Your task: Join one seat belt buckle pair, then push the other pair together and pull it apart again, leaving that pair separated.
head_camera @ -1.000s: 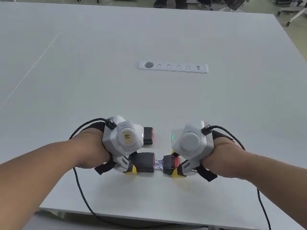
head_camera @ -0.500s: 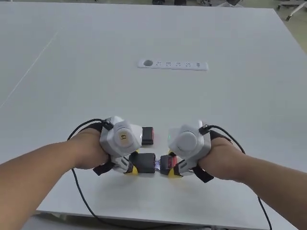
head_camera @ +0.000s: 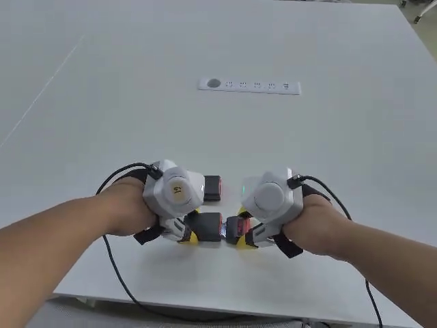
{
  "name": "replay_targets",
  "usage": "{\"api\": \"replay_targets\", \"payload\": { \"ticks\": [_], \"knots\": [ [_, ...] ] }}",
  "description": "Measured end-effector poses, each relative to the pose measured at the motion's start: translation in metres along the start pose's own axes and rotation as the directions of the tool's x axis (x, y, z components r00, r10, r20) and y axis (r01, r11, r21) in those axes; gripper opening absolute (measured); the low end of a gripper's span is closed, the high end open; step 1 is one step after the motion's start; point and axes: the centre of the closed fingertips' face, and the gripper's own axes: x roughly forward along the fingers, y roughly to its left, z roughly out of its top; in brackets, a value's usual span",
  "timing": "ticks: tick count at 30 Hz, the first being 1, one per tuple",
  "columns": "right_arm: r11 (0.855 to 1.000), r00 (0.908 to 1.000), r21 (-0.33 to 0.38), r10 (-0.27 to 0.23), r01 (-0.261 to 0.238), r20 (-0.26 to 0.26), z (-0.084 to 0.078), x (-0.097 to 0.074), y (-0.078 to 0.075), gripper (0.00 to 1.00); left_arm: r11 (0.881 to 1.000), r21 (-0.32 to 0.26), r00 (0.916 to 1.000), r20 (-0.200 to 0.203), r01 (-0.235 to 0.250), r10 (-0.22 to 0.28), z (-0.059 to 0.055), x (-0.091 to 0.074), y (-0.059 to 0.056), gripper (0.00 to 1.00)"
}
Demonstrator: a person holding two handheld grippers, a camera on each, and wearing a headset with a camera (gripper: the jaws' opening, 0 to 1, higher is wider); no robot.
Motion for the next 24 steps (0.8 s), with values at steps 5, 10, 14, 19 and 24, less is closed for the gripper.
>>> {"api": "replay_targets", "payload": {
  "ticks": [5, 10, 14, 19, 24],
  "knots": [
    [1.0, 0.9999, -0.002, -0.012, 0.012, 0.006, 0.0015, -0.0021, 0.0013, 0.3, 1.0, 0.001, 1.0, -0.009, 0.0, 0.0, -0.0002, 0.0003, 0.0005, 0.32],
    [1.0, 0.9999, -0.017, -0.008, 0.008, 0.012, -0.0016, -0.0007, 0.0003, 0.3, 1.0, -0.012, 1.0, 0.005, -0.001, 0.001, -0.002, -0.0008, 0.0016, 0.31],
    [1.0, 0.9999, -0.028, -0.011, 0.011, 0.006, -0.0022, -0.0028, 0.0025, 0.3, 1.0, -0.026, 0.9995, 0.031, -0.002, 0.002, -0.0021, -0.0008, 0.0008, 0.31],
    [1.0, 0.9999, -0.019, -0.009, 0.01, 0.006, -0.0035, -0.0022, 0.0007, 0.29, 0.999, -0.03, 0.9984, 0.055, -0.015, 0.016, -0.0035, -0.0012, 0.0028, 0.31],
    [1.0, 0.9999, -0.007, -0.011, 0.011, 0.012, -0.0031, -0.0042, 0.0017, 0.3, 0.999, -0.034, 0.9983, 0.054, -0.019, 0.021, -0.003, -0.0013, 0.0028, 0.31]
  ]
}}
